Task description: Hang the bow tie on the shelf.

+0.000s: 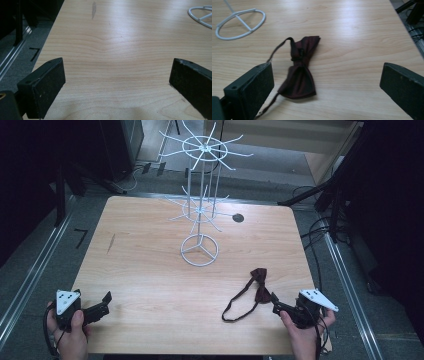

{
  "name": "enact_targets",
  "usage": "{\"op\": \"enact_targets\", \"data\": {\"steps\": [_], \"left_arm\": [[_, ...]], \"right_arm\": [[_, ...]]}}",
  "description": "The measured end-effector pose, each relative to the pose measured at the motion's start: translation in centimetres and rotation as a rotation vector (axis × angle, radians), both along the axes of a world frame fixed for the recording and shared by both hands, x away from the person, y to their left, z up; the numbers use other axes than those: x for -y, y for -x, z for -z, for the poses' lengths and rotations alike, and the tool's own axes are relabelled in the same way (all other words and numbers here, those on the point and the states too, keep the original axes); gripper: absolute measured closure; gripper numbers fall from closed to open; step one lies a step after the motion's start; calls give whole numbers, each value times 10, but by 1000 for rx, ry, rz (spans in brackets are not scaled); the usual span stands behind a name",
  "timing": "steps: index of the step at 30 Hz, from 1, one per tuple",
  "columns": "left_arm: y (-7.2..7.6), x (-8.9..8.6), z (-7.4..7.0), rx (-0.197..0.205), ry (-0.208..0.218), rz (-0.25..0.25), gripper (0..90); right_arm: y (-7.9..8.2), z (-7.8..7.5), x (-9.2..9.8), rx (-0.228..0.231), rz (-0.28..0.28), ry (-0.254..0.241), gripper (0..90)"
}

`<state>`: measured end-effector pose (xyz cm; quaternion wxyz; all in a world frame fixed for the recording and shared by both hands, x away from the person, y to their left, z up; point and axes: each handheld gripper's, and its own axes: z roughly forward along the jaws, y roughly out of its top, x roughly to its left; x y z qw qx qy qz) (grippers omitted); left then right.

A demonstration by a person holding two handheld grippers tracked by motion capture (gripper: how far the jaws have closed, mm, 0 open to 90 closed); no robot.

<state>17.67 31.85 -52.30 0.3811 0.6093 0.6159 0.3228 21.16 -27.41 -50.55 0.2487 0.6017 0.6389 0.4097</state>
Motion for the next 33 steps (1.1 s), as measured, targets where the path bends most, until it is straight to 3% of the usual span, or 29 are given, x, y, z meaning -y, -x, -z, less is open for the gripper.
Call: {"op": "enact_targets", "data": {"steps": [16, 22, 23, 24, 29, 33], "left_arm": [[-2, -2, 0, -20, 25, 20, 8], [-3, -3, 1, -30, 40, 39, 8], [-3, -4, 1, -32, 42, 39, 7], [-4, -4, 1, -33, 45, 40, 8], [-4, -4, 1, -36, 47, 42, 8], [-4, -4, 1, -37, 46, 42, 8]], "right_arm": [[-32, 4, -62, -62, -65, -1, 0], [-45, 16, -76, -117, -19, 67, 0], [-48, 20, -80, -135, 11, 98, 0], [-49, 22, -81, -143, 24, 122, 0], [-50, 27, -80, -164, 51, 131, 0], [-48, 33, -78, -199, 20, 122, 0]]}}
